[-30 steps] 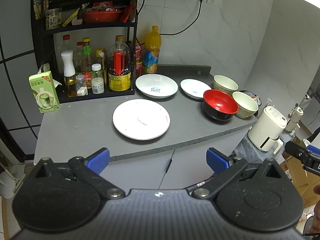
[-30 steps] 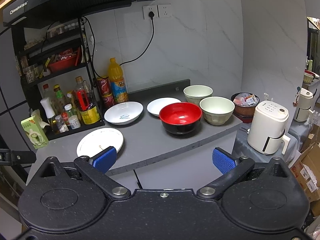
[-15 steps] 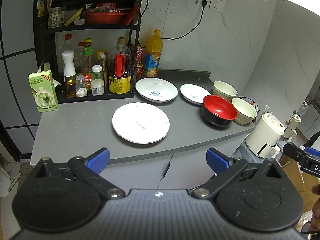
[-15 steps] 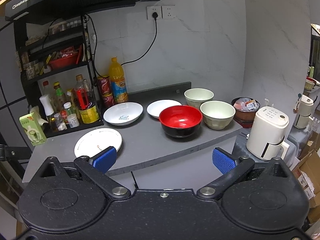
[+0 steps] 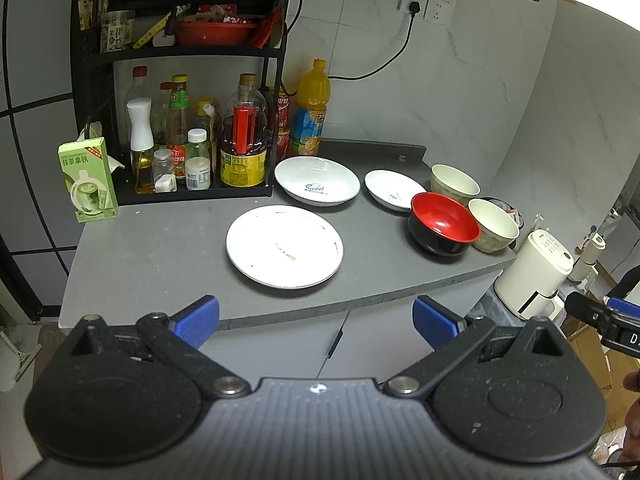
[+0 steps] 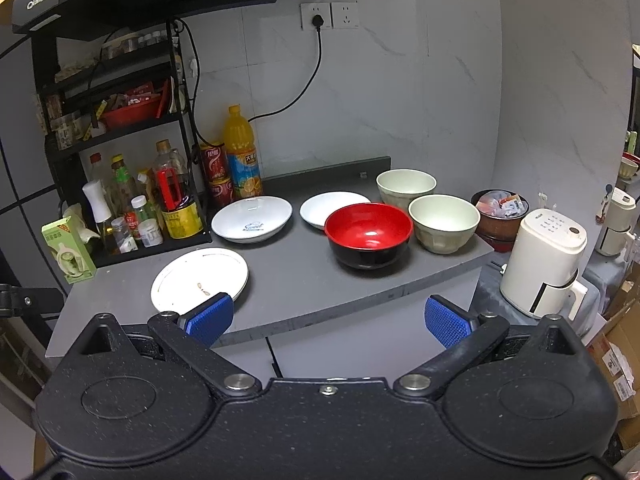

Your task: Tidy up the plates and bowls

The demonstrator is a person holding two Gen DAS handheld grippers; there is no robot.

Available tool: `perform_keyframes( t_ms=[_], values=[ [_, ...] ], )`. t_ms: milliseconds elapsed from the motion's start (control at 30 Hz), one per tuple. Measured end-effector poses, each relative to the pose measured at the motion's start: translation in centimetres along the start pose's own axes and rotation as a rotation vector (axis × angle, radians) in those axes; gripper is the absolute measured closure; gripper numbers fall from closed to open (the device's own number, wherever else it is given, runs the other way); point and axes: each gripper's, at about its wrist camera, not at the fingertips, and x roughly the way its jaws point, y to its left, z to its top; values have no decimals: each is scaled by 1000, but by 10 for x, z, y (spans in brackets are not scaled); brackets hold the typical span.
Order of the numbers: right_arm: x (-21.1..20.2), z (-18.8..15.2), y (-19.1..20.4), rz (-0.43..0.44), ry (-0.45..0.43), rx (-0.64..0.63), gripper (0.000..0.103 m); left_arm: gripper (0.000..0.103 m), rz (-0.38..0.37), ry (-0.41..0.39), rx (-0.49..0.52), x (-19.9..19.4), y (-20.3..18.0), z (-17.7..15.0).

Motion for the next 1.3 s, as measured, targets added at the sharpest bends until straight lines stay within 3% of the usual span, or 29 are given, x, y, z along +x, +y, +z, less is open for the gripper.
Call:
perform_keyframes(
  t_ms=[567, 1067, 1300],
  values=[
    [31, 28, -17, 14, 31, 6, 0, 1, 18, 12, -48, 29, -18, 33],
    [107, 67, -37, -25, 41, 37, 0, 1, -48, 30, -11, 133, -48, 95],
    [146, 84, -44, -46, 76, 41, 0, 1, -76, 78, 3, 178, -62, 122]
  ],
)
